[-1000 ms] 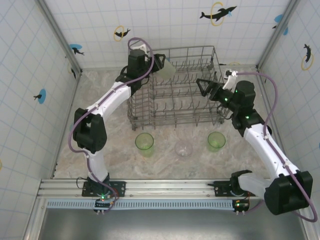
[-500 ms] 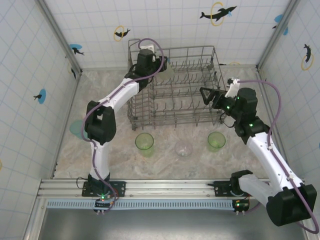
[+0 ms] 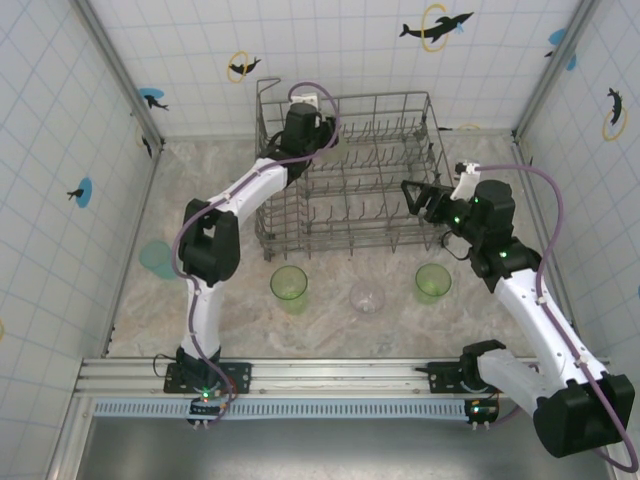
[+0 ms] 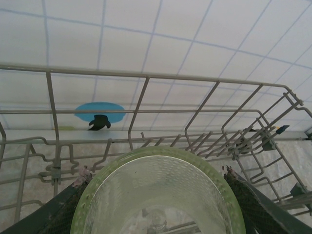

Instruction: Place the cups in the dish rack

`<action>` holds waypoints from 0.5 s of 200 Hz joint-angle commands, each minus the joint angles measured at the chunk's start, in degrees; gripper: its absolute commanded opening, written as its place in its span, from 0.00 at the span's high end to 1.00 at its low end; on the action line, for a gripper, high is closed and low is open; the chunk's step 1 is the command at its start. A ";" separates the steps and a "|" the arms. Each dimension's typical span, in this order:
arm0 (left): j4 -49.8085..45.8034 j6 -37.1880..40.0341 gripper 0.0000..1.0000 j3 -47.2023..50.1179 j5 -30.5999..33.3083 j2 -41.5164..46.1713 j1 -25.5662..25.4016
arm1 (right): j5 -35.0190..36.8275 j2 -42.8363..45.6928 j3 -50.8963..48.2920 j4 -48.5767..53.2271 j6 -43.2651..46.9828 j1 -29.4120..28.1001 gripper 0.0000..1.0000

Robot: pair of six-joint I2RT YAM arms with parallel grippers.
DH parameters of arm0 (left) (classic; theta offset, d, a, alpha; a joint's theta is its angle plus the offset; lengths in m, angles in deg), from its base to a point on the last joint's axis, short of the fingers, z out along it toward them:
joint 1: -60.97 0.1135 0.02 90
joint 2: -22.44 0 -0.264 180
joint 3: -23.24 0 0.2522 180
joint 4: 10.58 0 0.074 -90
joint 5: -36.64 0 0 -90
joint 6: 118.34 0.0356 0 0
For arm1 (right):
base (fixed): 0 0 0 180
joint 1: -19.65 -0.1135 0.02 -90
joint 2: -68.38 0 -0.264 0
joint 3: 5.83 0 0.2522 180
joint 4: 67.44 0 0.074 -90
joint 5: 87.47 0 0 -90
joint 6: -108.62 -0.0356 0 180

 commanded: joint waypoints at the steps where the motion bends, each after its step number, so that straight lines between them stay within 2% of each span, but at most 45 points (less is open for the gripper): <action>1: 2.41 1.54 1.00 -3.10 1.30 -1.83 -0.55 | 0.61 1.48 -1.15 -0.03 0.25 -0.34 0.00; 76: 3.16 3.73 1.00 -6.65 1.60 -5.86 -0.80 | 0.17 3.38 -2.51 -0.59 -0.01 -0.18 0.00; 100: 3.38 4.85 1.00 -6.63 -0.24 -7.06 -0.80 | -0.03 4.15 -3.05 -0.91 -0.02 -0.07 0.00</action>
